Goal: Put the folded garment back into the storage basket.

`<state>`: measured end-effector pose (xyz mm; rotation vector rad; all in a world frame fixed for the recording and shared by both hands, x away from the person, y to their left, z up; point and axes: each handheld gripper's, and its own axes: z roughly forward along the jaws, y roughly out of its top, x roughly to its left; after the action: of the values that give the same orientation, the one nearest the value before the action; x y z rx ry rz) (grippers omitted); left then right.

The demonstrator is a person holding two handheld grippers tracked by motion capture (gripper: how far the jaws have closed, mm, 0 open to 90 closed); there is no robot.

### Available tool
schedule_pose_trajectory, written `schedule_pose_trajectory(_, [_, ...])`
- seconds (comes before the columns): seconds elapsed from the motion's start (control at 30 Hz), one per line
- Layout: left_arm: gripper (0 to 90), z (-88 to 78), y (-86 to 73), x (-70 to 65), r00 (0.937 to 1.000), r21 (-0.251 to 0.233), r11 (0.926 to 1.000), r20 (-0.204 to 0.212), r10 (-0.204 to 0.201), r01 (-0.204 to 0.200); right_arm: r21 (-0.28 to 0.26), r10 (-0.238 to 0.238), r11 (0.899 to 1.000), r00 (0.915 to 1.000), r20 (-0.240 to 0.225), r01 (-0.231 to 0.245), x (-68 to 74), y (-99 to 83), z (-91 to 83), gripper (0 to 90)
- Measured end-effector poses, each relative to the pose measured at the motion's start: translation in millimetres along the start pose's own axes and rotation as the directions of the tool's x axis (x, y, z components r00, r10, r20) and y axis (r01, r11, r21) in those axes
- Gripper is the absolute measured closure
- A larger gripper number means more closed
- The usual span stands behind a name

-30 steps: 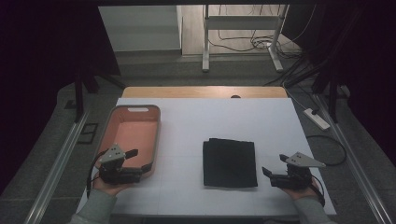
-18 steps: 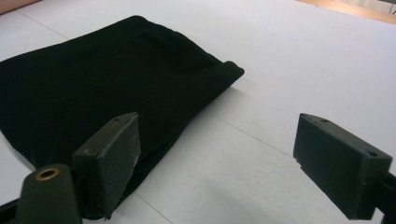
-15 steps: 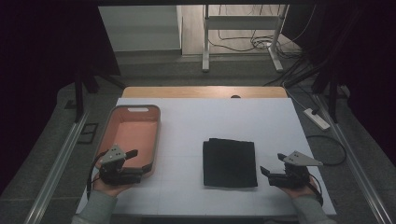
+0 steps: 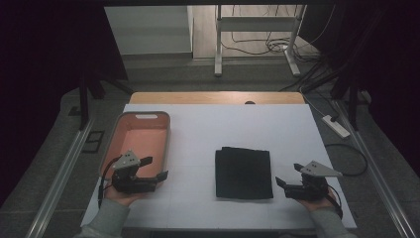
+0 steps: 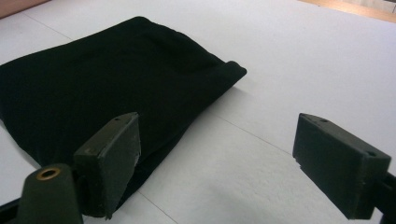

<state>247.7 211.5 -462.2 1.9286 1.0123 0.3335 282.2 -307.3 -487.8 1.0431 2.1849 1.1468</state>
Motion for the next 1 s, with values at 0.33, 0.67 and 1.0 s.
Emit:
schedule_pose_trajectory(0.33, [19.2, 8.6, 10.6, -1.2, 0.9999, 0.019, 0.9998, -0.009, -0.007, 0.007, -0.003, 0.004, 1.0, 1.0, -0.008, -0.004, -1.0, -0.1, 0.6, 16.1])
schedule_pose_trajectory(0.67, [19.1, 17.3, 21.8, -9.2, 0.9997, 0.029, 0.9994, 0.019, 0.016, -0.016, -0.006, 0.006, 1.0, 1.0, -0.002, -0.006, -0.2, -0.8, -1.6, 16.2])
schedule_pose_trajectory(1.0, [19.1, 32.9, 34.6, -12.3, 0.9994, 0.043, 0.9987, 0.022, 0.026, -0.027, 0.0, 0.01, 1.0, 0.9999, 0.004, -0.01, -0.4, -3.1, -1.8, 16.4])
